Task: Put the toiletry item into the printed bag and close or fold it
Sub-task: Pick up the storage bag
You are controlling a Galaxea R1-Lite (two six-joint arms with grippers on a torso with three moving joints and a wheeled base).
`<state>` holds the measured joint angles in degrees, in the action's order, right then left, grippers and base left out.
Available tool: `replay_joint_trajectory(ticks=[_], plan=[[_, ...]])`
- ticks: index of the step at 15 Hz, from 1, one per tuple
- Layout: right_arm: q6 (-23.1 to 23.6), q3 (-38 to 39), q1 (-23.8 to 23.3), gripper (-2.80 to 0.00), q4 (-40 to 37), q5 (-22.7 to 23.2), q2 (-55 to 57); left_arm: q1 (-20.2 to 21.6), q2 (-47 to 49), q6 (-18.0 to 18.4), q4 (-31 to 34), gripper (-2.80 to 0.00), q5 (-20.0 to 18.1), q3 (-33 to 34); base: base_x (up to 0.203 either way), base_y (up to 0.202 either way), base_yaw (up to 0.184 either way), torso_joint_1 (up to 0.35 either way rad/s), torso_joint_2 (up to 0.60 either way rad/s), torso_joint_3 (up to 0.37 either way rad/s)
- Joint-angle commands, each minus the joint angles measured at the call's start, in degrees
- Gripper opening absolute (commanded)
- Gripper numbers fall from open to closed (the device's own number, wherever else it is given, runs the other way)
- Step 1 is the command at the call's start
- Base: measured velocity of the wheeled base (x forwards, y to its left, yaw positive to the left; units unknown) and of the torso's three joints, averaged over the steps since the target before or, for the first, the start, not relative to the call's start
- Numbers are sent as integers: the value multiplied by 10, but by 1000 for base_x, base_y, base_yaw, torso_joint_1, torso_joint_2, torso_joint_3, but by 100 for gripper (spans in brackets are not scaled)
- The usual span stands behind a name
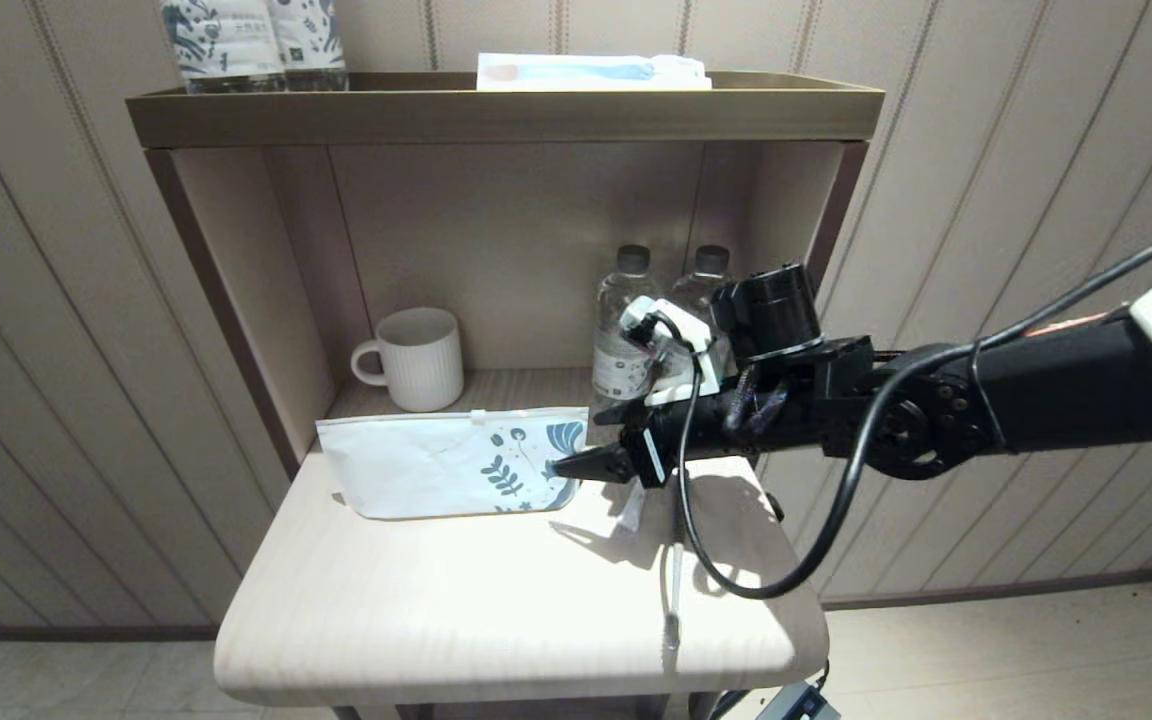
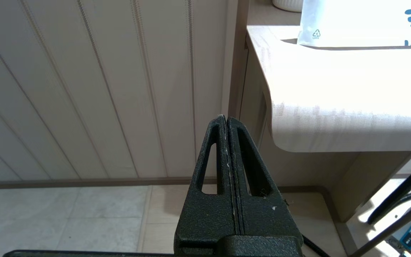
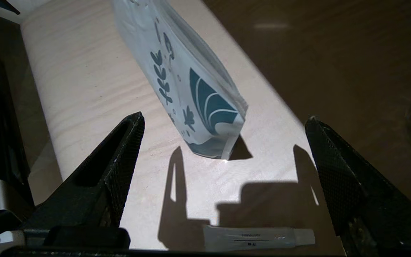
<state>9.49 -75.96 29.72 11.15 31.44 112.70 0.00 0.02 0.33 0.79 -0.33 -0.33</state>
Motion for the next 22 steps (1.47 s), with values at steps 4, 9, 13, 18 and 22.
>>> replay_joint_trajectory(ticks=[4,9,13,18,22], plan=[[5,-71,-3,0,-1,19,80,0,0,0,0,-280,0,0,0,0,0,0,0,0],[6,-103,19,0,-4,52,105,0,0,0,0,-280,0,1,0,0,0,0,0,0],[8,-123,30,0,-21,51,107,0,0,0,0,-280,0,0,0,0,0,0,0,0],[13,-125,29,-280,-22,49,110,0,0,0,0,-280,0,0,0,0,0,0,0,0],[14,-119,30,-280,-21,49,104,0,0,0,0,-280,0,1,0,0,0,0,0,0]])
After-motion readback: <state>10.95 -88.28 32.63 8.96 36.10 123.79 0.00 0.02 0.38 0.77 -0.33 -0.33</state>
